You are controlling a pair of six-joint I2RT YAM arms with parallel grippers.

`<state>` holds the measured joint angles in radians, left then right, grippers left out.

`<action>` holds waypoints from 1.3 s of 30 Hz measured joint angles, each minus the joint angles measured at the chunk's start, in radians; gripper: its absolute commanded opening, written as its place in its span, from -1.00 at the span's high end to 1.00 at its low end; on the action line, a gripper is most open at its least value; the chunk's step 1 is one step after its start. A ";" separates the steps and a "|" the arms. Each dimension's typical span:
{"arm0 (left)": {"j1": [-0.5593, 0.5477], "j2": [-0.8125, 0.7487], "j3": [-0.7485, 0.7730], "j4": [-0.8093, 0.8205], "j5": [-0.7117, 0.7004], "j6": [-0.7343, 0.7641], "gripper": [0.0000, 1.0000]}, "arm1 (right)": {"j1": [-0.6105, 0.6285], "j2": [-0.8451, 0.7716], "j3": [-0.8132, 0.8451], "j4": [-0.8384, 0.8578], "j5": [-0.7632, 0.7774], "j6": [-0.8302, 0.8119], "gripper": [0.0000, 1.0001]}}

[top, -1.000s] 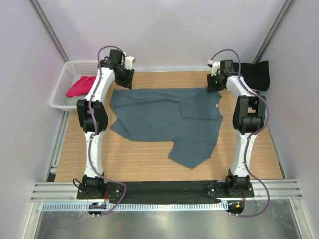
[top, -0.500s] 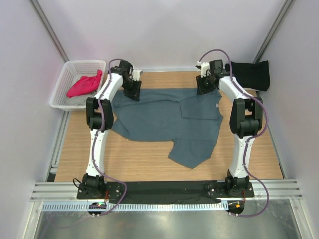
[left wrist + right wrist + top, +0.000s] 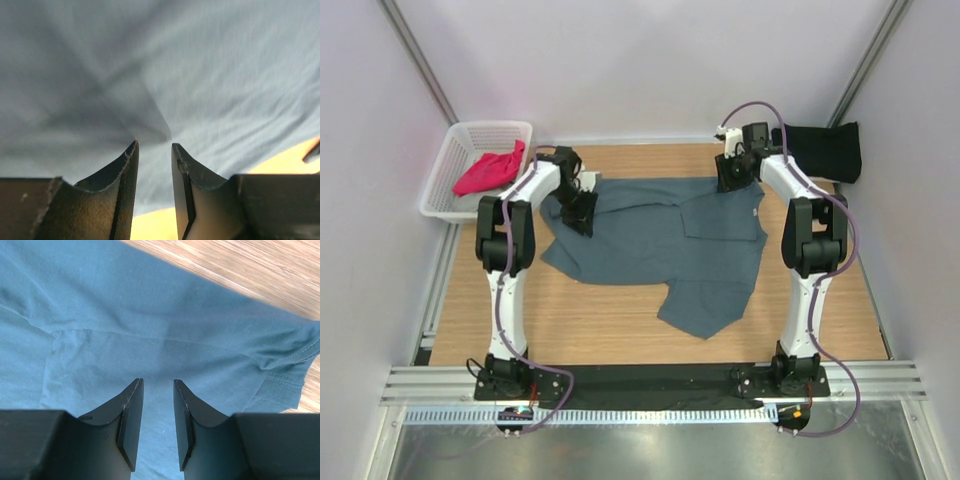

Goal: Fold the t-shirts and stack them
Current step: Fold the tshirt

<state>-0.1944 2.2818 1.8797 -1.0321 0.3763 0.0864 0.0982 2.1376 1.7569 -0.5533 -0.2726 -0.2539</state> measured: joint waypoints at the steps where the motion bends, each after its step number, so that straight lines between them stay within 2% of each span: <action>1: 0.000 -0.019 -0.029 0.000 -0.002 0.000 0.31 | 0.000 0.000 0.000 -0.001 -0.001 0.000 0.27; 4: 0.000 -0.074 -0.074 0.002 -0.018 -0.001 0.27 | 0.001 -0.008 -0.013 0.001 -0.008 0.000 0.27; 8: 0.003 -0.198 -0.155 0.019 -0.040 -0.002 0.22 | 0.006 -0.080 -0.115 -0.001 -0.023 0.003 0.26; 13: 0.024 -0.391 -0.294 0.015 -0.078 0.003 0.22 | 0.016 -0.157 -0.232 0.000 -0.029 0.002 0.26; 17: 0.046 -0.463 -0.394 0.018 -0.125 0.028 0.22 | 0.019 -0.154 -0.251 0.000 -0.026 0.001 0.26; 24: 0.051 -0.458 -0.504 0.031 -0.193 0.067 0.24 | 0.019 -0.069 -0.155 0.003 -0.026 0.001 0.26; 39: 0.086 -0.259 -0.428 0.084 -0.209 0.079 0.22 | 0.019 0.057 -0.017 0.008 0.004 0.003 0.25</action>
<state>-0.1085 2.0232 1.4521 -0.9482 0.1677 0.1650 0.1177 2.1944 1.7397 -0.5449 -0.2684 -0.2508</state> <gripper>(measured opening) 0.387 0.371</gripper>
